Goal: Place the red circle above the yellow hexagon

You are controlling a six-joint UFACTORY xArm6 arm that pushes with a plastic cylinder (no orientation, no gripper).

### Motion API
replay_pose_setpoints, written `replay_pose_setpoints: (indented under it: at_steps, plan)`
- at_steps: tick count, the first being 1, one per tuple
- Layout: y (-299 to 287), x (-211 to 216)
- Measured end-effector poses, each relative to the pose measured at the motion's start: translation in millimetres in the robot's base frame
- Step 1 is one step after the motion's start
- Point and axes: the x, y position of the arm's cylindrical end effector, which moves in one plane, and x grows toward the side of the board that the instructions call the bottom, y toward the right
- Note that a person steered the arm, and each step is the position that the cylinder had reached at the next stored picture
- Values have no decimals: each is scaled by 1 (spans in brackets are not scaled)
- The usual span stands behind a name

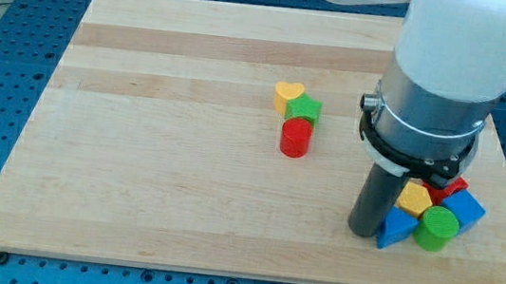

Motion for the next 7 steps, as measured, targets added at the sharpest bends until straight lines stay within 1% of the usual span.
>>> replay_pose_setpoints:
  at_steps: [1,2,3,4,5,7]
  plan:
    - [-58,-10]
    - [-110,-36]
    - [-145,-72]
    - [-149,-110]
    - [-123,-118]
    - [-65,-108]
